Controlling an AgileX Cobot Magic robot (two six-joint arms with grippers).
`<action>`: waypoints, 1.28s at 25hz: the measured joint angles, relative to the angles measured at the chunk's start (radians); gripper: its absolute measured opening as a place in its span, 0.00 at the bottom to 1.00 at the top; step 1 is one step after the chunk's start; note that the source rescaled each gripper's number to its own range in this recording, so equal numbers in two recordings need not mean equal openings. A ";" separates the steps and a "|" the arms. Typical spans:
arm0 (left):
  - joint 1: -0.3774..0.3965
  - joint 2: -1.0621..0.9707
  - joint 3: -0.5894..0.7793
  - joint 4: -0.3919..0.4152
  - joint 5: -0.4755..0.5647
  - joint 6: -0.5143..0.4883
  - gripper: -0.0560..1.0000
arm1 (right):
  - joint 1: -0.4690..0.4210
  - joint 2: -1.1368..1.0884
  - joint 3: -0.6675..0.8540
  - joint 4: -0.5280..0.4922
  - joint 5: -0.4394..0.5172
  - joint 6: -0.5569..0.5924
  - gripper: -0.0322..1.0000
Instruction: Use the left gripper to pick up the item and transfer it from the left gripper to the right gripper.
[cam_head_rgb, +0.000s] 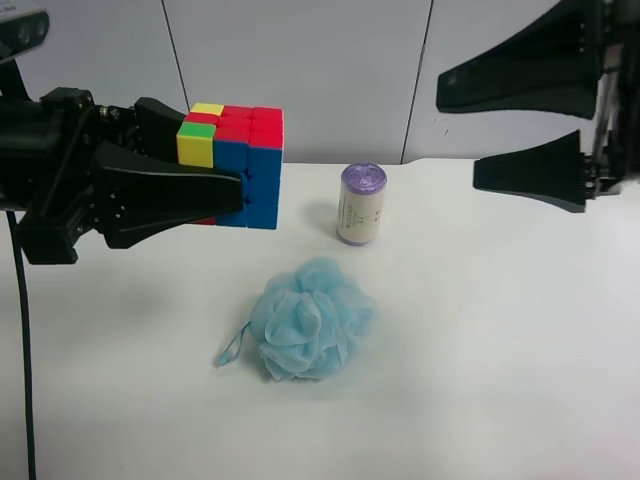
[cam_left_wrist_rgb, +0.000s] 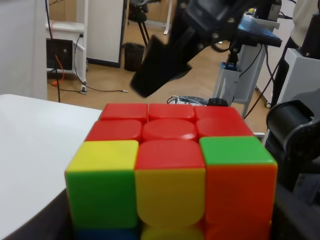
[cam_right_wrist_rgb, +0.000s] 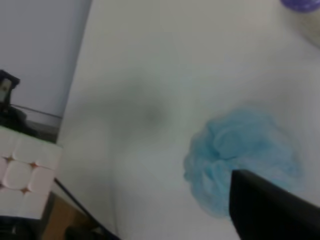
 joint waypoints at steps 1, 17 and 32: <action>0.000 0.000 0.000 0.000 0.000 0.003 0.05 | 0.000 0.025 0.000 0.041 0.017 -0.032 1.00; 0.000 0.000 0.000 0.000 0.000 0.029 0.05 | 0.165 0.460 -0.001 0.425 0.191 -0.221 1.00; 0.000 0.000 0.000 0.000 0.000 0.037 0.05 | 0.276 0.518 -0.001 0.428 0.192 -0.224 1.00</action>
